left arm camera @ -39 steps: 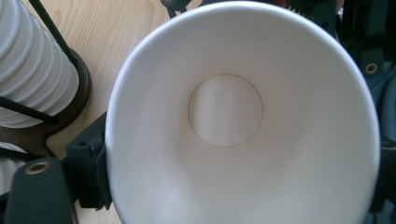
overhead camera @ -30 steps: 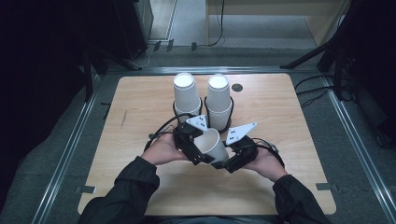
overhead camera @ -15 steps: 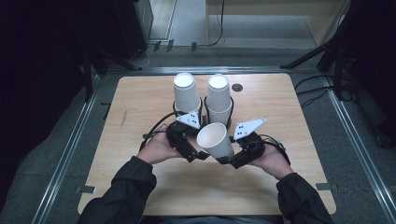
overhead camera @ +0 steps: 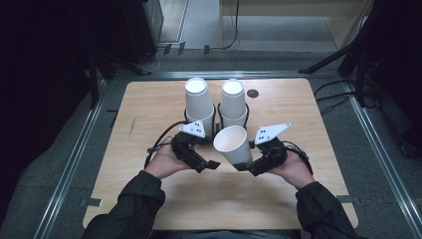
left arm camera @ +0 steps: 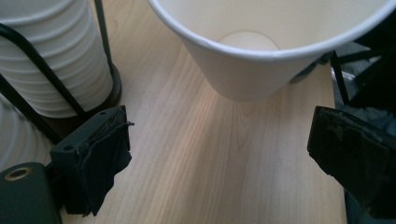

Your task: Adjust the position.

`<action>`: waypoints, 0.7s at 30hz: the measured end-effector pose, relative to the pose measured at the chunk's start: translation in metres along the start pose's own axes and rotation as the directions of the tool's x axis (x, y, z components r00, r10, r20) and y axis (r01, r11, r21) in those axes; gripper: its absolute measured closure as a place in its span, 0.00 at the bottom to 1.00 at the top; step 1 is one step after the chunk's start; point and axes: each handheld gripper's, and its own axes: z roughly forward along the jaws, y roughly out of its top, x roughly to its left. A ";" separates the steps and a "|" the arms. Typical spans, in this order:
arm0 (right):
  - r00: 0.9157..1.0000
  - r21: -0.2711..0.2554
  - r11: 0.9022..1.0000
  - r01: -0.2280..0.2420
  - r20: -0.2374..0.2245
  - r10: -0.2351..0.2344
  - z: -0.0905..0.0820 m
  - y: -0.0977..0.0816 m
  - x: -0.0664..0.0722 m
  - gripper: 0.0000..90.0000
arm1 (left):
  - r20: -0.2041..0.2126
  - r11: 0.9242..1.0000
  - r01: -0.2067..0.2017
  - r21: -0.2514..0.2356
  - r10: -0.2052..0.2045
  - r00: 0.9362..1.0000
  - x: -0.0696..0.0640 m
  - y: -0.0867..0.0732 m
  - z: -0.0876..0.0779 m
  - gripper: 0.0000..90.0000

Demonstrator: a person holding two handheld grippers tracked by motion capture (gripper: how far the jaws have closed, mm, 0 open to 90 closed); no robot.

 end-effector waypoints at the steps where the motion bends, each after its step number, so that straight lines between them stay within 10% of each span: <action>1: 1.000 -0.003 1.000 -0.001 0.001 0.001 0.000 0.000 0.000 0.26 | 0.010 1.000 0.011 -0.017 -0.011 1.000 0.001 -0.001 -0.001 0.07; 21: 0.998 -0.023 1.000 -0.006 -0.066 0.004 0.031 0.010 0.007 0.26 | 0.068 0.976 0.097 -0.195 -0.085 0.994 -0.003 0.005 0.001 0.07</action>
